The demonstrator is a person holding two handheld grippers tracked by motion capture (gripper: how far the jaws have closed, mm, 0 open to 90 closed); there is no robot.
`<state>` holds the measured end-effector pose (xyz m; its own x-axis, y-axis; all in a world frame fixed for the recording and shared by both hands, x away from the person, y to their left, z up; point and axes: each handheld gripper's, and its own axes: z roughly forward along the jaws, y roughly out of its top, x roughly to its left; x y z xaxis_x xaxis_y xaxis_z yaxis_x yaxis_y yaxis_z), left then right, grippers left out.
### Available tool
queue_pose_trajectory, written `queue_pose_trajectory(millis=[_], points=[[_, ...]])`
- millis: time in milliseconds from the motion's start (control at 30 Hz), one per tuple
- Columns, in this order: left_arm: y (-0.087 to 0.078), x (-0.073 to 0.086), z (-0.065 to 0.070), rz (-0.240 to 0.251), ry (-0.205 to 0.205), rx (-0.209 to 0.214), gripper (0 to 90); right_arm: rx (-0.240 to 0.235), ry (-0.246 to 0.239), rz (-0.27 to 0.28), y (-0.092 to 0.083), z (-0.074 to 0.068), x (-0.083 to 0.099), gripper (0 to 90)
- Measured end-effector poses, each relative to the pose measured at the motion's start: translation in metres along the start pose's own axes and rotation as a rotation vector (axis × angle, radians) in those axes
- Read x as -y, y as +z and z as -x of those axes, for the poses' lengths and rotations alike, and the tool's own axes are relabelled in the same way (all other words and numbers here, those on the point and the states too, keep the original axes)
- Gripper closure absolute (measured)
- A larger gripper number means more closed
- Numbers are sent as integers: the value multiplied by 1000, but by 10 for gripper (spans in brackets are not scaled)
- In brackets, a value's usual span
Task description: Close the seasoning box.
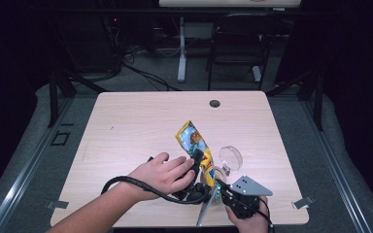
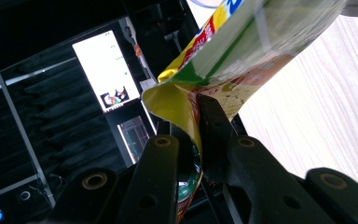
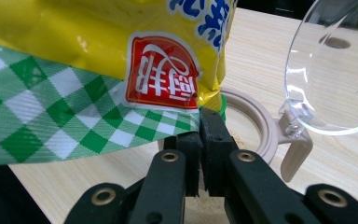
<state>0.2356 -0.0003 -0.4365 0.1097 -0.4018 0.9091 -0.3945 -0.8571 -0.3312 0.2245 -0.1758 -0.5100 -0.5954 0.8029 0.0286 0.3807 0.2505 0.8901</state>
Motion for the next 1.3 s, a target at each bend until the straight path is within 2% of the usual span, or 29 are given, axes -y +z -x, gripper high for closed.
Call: queue_pose_trajectory(millis=[33,67,100,133,167,200,333,533,600,633,667,800,833,900,1033,1100,1300], points=[[-2,0,-2,-28,30,4,858,0,-1,1,0,0,0,873],[-1,1,1,-11,-4,6,858,2,-2,-1,1,-1,0,874],[-2,2,-1,-29,20,10,858,2,-10,-5,1,-1,-1,874],[-2,3,0,-29,11,17,858,3,-10,-2,1,-1,-1,874],[-2,4,2,-18,-22,18,858,3,-11,-2,1,-2,-1,874],[-2,5,2,-27,-12,16,858,1,-13,0,2,-2,-1,874],[-3,10,6,-38,-48,34,859,1,-22,3,3,-4,-2,874],[-3,14,11,-44,-62,47,859,3,-40,2,8,-6,-3,875],[-3,16,12,-46,-73,50,859,3,-40,1,9,-7,-3,875],[-3,17,14,-40,-96,55,859,3,-43,-1,9,-7,-4,875],[-3,17,14,-45,-83,50,859,4,-43,0,9,-7,-4,876],[-3,20,15,-44,-111,56,859,6,-47,8,9,-7,-5,877],[-4,20,17,-41,-129,57,859,6,-50,8,9,-8,-5,877],[-4,21,16,-37,-127,47,859,7,-50,13,9,-8,-5,877],[-3,23,20,-40,-167,60,859,8,-49,10,8,-7,-5,878],[-3,24,21,-37,-168,55,859,9,-49,9,9,-7,-5,878],[-1,28,26,-41,-220,72,858,11,-57,14,10,-10,-5,881]])
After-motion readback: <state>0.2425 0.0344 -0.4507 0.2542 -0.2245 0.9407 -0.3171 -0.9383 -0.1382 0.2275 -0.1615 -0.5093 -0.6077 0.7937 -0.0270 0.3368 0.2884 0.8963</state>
